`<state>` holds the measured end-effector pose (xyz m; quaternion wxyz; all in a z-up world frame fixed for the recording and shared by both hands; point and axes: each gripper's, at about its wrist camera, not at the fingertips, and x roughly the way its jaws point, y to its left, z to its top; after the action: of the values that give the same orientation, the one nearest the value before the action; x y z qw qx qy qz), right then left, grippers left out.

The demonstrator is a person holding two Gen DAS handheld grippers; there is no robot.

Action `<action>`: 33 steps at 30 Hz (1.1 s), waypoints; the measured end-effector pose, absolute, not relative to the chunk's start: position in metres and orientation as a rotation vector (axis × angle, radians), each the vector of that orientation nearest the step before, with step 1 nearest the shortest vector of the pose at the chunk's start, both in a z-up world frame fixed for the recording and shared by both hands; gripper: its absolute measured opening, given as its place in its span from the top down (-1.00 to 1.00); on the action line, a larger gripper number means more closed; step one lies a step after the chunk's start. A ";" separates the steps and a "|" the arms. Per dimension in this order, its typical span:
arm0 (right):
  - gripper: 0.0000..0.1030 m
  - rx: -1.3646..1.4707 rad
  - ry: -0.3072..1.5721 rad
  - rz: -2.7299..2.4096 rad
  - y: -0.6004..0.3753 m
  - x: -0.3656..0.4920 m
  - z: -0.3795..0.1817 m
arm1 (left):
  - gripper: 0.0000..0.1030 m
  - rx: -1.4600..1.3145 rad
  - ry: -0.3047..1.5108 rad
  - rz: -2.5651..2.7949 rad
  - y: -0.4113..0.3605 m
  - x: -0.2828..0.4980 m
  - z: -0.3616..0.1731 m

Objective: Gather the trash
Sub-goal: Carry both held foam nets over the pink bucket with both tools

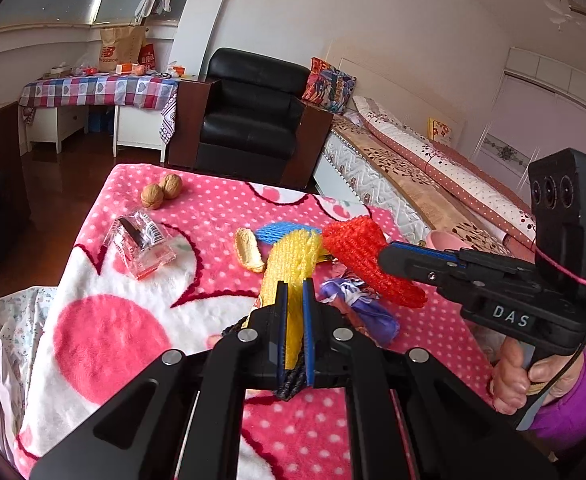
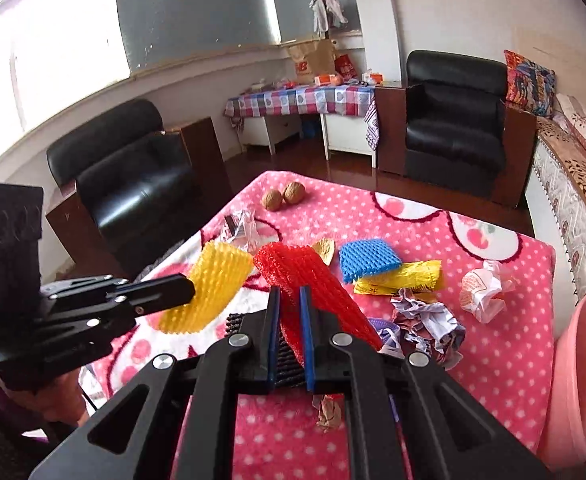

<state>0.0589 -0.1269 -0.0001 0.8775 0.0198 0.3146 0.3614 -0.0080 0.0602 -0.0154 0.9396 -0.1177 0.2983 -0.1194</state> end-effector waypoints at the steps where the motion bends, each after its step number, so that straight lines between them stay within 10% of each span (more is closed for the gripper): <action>1: 0.83 0.068 0.648 0.748 -0.135 0.056 0.004 | 0.87 -0.238 0.603 -0.251 0.056 -0.008 -0.013; 33: 0.81 0.564 0.539 0.194 -0.436 0.055 -0.039 | 0.87 -0.163 0.576 -0.730 -0.197 0.073 0.026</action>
<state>0.0554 -0.4358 -0.0389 0.9203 0.2745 0.2623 0.0942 0.0729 -0.1966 0.0262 0.8906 -0.0785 0.2775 -0.3517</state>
